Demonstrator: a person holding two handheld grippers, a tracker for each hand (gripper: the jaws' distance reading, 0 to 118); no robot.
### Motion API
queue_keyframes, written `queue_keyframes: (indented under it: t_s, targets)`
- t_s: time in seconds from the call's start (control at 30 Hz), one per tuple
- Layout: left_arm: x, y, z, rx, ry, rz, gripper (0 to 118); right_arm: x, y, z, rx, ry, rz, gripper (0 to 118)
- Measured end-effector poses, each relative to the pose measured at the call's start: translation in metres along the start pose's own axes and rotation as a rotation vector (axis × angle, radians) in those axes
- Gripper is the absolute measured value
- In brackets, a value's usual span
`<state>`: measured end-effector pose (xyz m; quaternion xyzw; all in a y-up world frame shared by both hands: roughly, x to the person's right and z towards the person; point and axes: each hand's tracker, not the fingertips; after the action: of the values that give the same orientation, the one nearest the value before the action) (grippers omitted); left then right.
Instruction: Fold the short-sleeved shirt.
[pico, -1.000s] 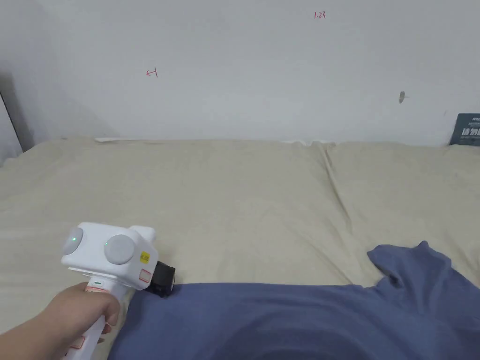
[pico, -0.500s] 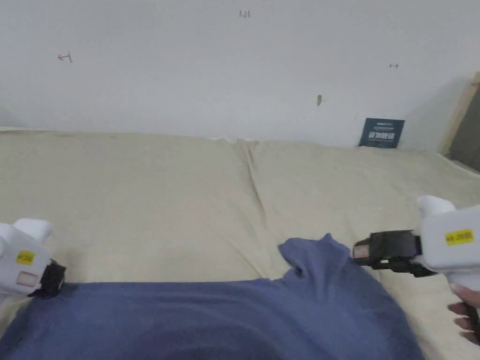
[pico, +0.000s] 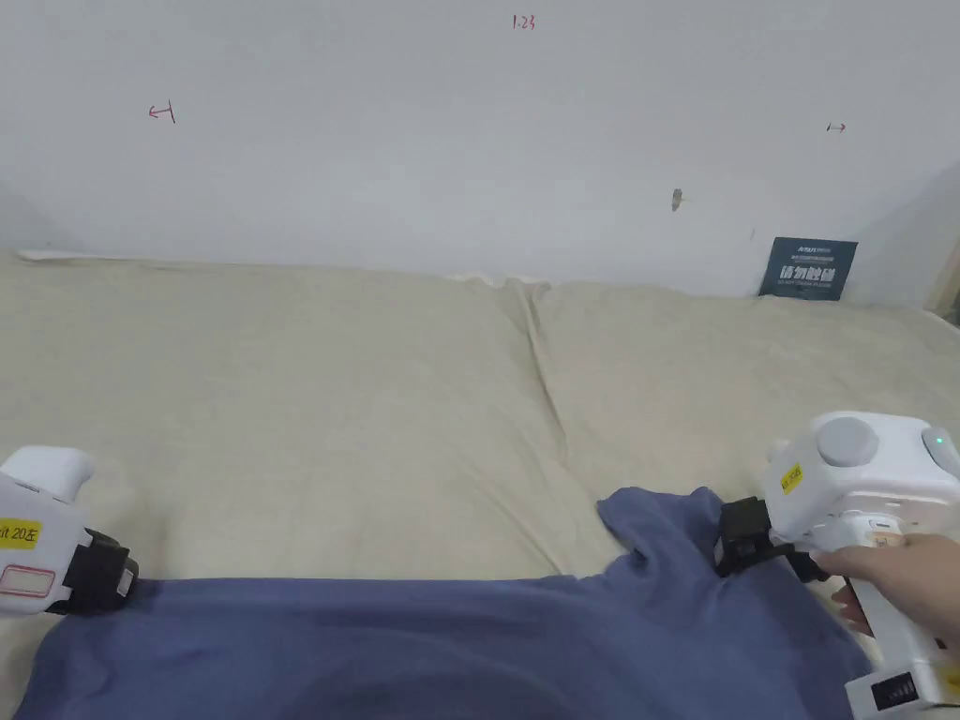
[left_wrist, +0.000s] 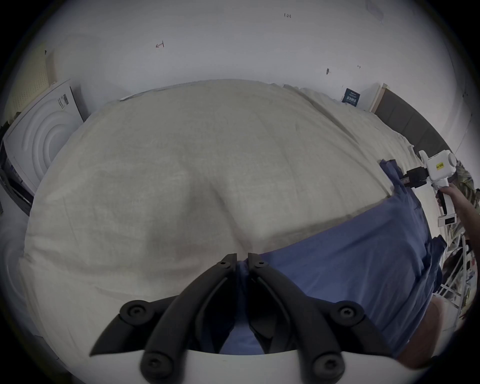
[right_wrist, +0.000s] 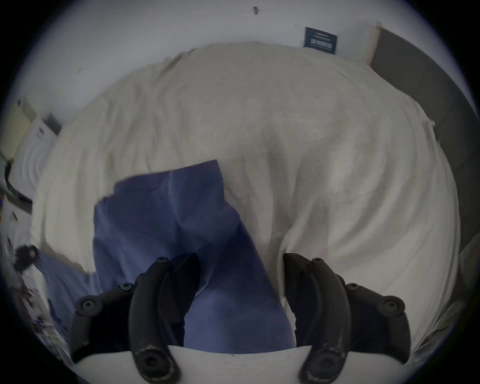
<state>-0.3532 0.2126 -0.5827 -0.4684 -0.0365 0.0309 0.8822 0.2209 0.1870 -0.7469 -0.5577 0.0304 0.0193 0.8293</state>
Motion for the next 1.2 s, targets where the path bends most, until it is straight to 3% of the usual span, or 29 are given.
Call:
queue_keyframes:
  t_s: [0.03,0.1,0.13,0.17,0.2,0.43,0.67,0.87,1.0,1.2]
  targets:
    - [0.0,-0.002,-0.002,-0.008,0.0,-0.001,8,-0.005,0.0,0.004,0.014,-0.007,0.0,52]
    - [-0.001,-0.003,-0.007,-0.011,0.002,-0.006,8,-0.003,-0.001,0.012,0.038,-0.054,-0.008,2]
    - [-0.002,-0.005,-0.008,-0.012,0.003,-0.001,8,0.0,-0.002,0.016,0.046,-0.066,-0.015,0]
    - [-0.003,-0.006,-0.009,-0.013,-0.002,0.01,8,0.003,-0.003,0.023,0.052,-0.073,-0.013,0]
    - [-0.003,-0.007,-0.01,-0.016,-0.003,0.019,8,0.006,-0.003,0.03,0.07,-0.011,-0.046,0]
    - [0.001,-0.014,0.006,0.001,-0.005,0.03,8,0.016,-0.02,0.077,0.139,-0.019,-0.011,0]
    - [-0.001,-0.016,0.049,0.07,-0.029,0.051,8,0.034,-0.058,0.138,0.197,0.145,-0.091,0]
    - [-0.002,-0.05,0.114,0.139,-0.072,0.034,8,0.05,-0.138,0.195,0.245,0.22,-0.104,0]
    - [0.004,-0.087,0.156,0.159,-0.094,0.008,8,0.063,-0.198,0.228,0.268,0.273,-0.155,0]
    - [0.01,-0.149,0.174,0.059,-0.129,0.001,8,0.07,-0.285,0.222,0.145,0.298,-0.178,0]
